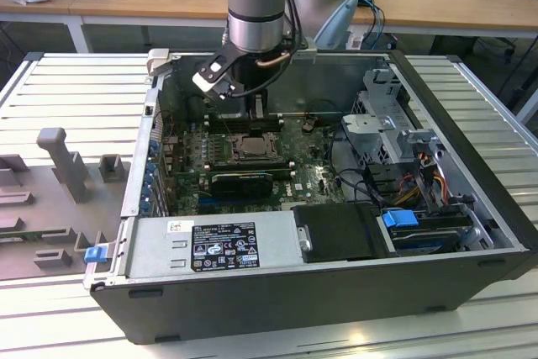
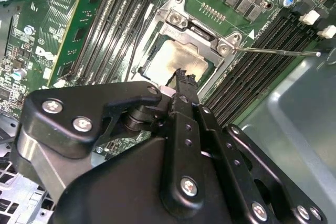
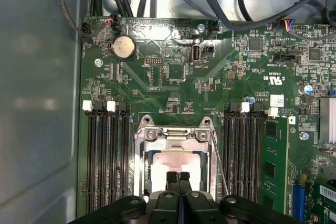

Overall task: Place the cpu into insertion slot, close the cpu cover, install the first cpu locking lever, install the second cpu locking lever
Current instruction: 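Install the first cpu locking lever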

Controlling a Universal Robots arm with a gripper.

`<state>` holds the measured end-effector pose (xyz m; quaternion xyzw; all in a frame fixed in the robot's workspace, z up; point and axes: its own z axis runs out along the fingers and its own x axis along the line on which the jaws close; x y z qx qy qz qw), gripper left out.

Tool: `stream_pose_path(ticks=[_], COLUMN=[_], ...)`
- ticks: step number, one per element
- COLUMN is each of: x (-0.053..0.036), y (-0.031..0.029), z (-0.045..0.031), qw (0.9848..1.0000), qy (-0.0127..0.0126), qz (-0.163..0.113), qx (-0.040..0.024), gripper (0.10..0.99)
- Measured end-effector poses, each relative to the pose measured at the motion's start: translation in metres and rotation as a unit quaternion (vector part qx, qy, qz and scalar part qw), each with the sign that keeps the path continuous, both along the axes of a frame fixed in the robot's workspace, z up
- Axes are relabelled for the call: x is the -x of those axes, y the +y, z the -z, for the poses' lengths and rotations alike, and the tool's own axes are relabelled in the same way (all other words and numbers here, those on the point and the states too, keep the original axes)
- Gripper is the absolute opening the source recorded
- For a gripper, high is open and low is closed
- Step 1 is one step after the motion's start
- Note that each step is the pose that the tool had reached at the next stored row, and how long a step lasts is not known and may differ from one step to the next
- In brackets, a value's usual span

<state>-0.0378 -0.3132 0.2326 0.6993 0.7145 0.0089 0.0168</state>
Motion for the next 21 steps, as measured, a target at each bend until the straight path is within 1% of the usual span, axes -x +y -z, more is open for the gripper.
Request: stream_pose_path(ticks=[2, 6, 10, 11, 12, 13, 17, 21], x=[-0.0001, 0.0000, 0.0000, 0.0000, 0.0000, 0.0000, 0.0000, 0.0000], y=[0.0001, 0.0001, 0.0001, 0.0001, 0.0001, 0.0001, 0.0001, 0.0001], z=[-0.0004, -0.0051, -0.0125, -0.0152, -0.0208, -0.0236, -0.0292, -0.0364], qw=[1.0000, 1.0000, 1.0000, 1.0000, 1.0000, 1.0000, 1.0000, 1.0000], qy=[-0.0002, -0.0001, -0.0001, -0.0001, -0.0001, -0.0001, -0.0001, -0.0001], qz=[0.000, 0.000, 0.000, 0.000, 0.000, 0.000, 0.000, 0.000], qx=[-0.0002, 0.0000, 0.0001, 0.0000, 0.0001, 0.0001, 0.0001, 0.0001], gripper=[0.106, 0.106, 0.106, 0.106, 0.106, 0.106, 0.106, 0.106])
